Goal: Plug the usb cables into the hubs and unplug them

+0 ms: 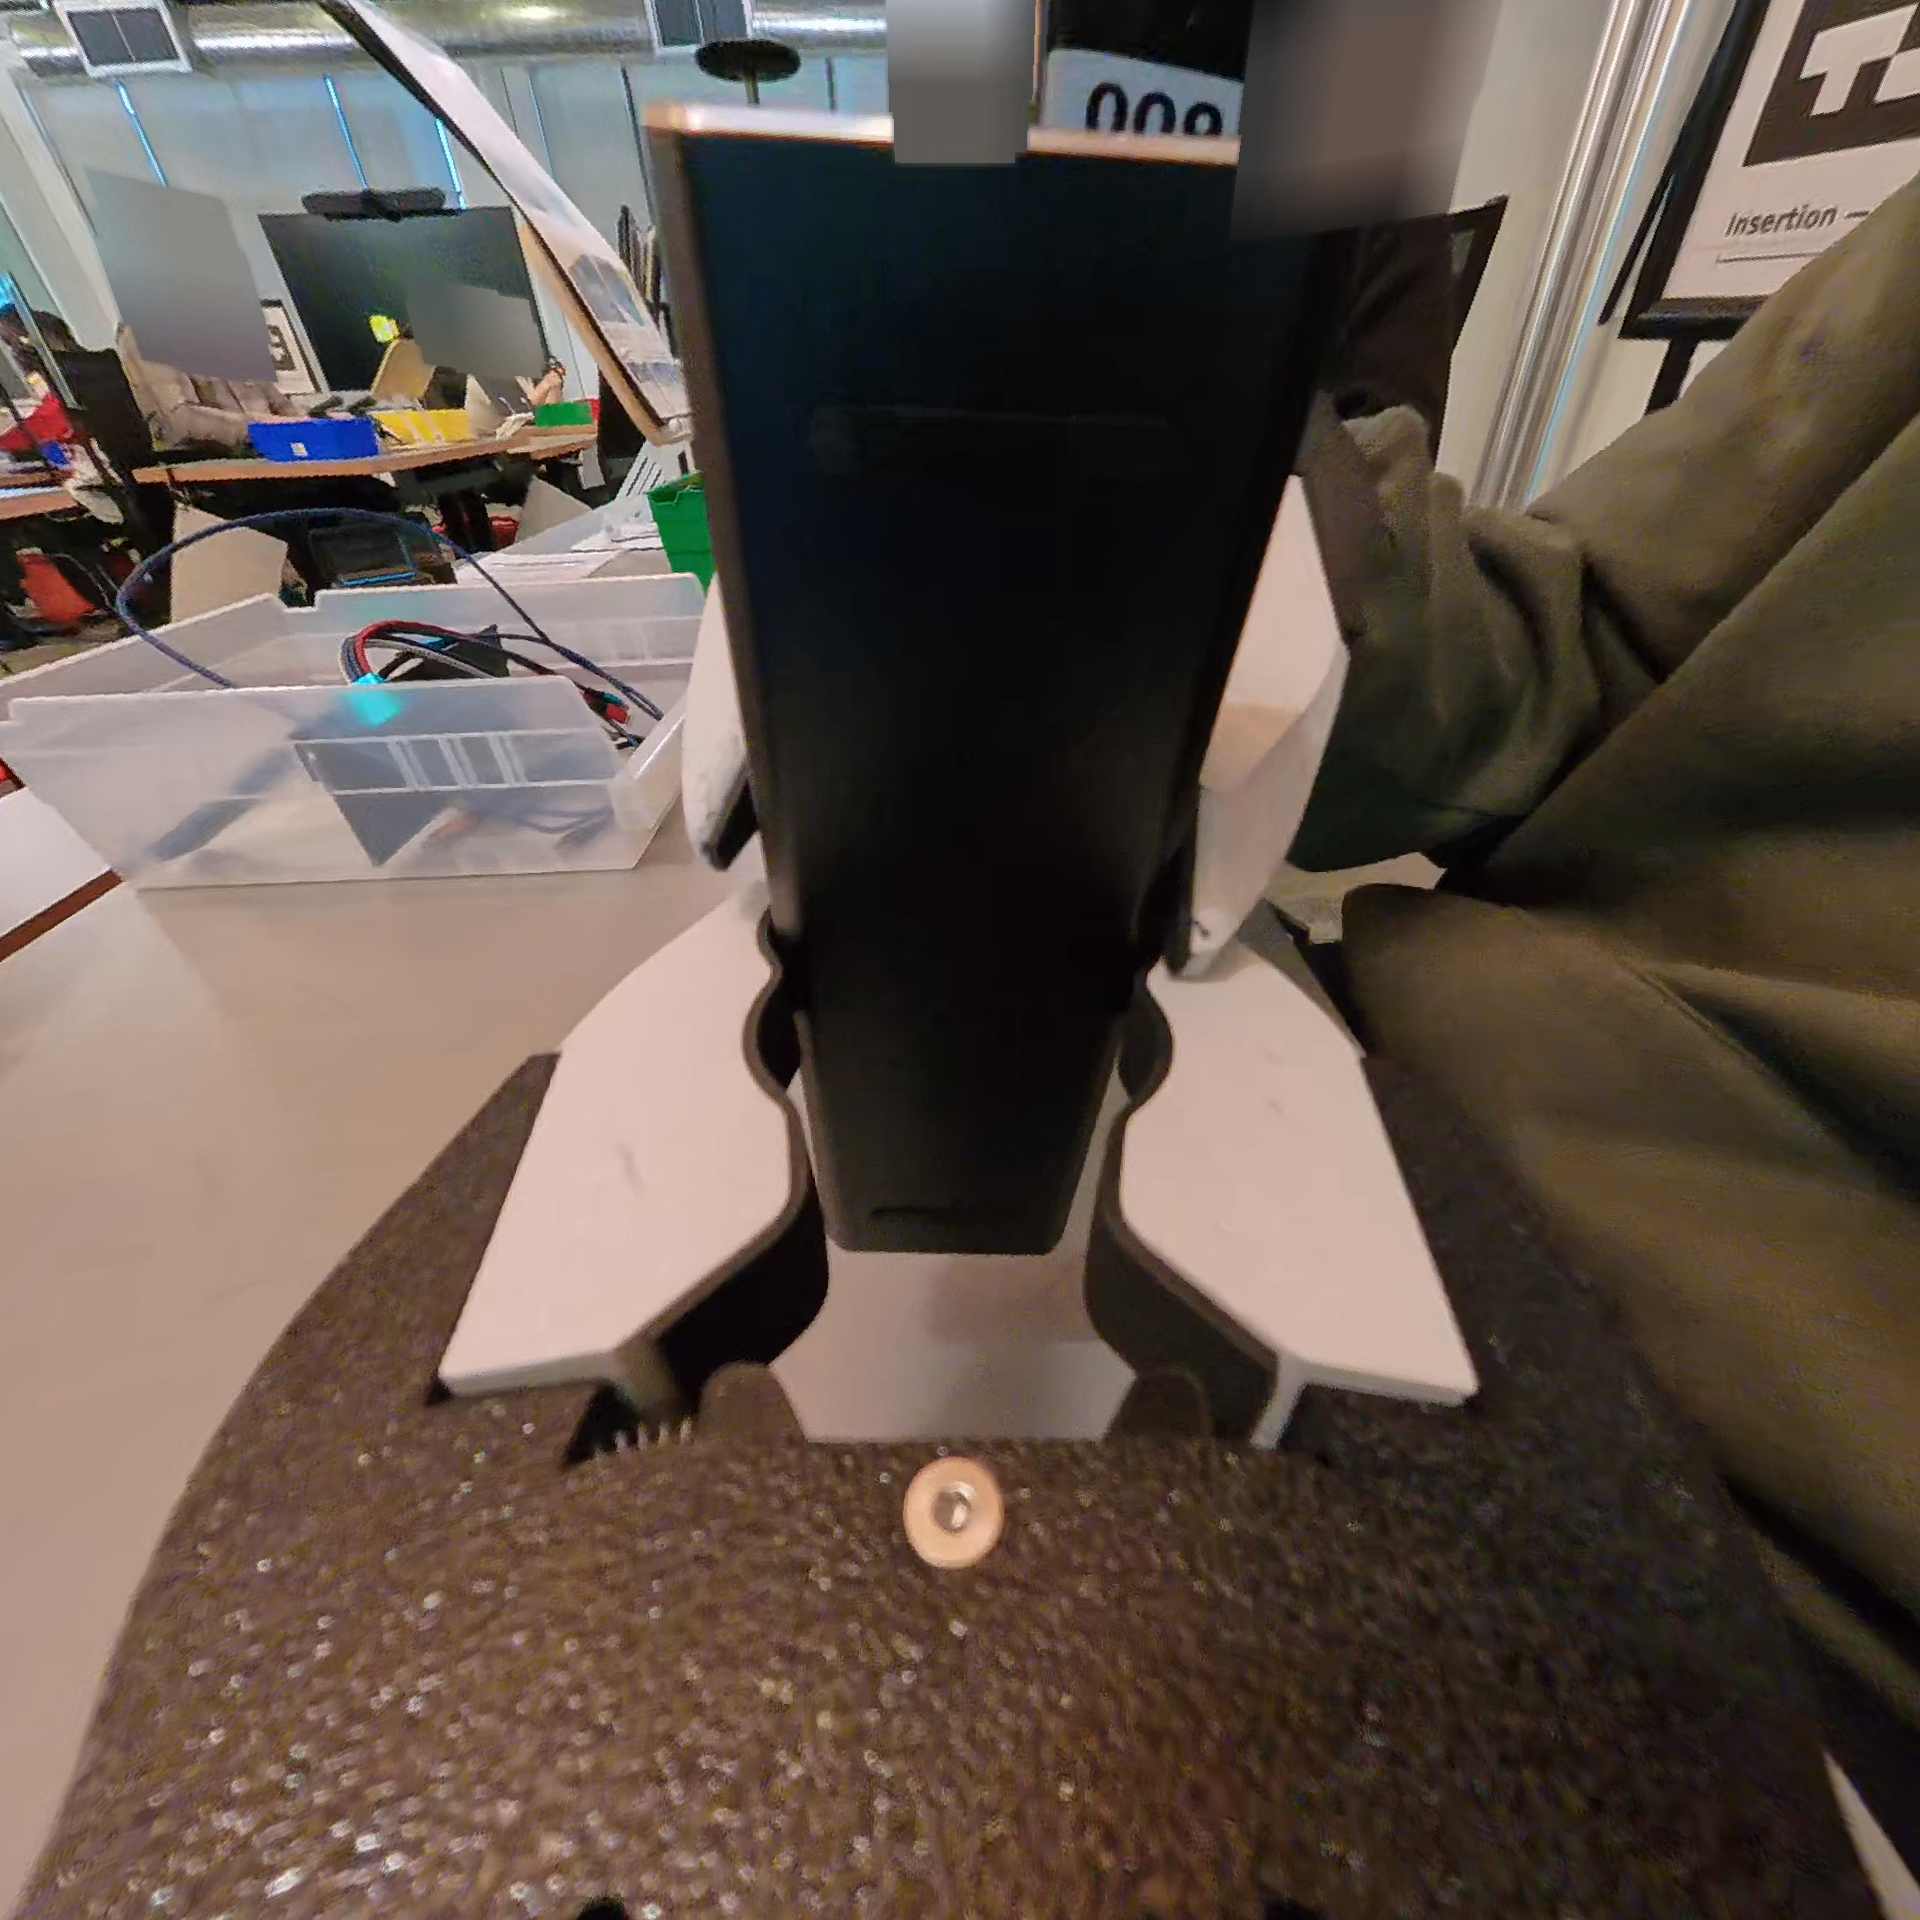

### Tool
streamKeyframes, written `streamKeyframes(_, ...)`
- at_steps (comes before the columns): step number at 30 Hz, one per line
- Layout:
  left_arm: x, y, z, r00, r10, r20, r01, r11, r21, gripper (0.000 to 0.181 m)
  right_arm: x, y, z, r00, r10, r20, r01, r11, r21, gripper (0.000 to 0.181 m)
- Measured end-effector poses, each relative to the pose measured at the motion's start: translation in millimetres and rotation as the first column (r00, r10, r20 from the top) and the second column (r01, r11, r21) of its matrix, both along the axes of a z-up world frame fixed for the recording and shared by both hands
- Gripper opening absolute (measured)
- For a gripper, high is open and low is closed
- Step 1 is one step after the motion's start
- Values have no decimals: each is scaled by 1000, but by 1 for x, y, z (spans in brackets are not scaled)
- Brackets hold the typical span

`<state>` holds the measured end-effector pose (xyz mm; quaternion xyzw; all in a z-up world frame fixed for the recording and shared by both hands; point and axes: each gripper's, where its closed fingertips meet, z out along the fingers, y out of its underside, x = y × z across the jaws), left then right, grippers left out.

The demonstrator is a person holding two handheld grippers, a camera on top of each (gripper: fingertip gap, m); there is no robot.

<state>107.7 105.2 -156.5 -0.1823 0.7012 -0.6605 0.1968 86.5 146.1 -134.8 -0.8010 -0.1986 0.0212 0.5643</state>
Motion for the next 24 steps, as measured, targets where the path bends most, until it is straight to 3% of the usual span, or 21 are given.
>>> streamKeyframes(7, -1, 1, 0, 998, 0, 61, 1, 1000, -12, 59, -2, 1, -4, 996, -21, 82, 30, 994, -104, 57)
streamKeyframes(16, 6, 0, -10, 999, 28, 41, -28, 1000, 14, 60, 5, -2, -11, 983, -36, 181, 76, 974, -214, 57)
streamKeyframes(24, 21, 13, -26, 987, 163, 13, -163, 980, 118, 65, 31, -4, -1, 941, -116, 317, 188, 960, -209, 57)
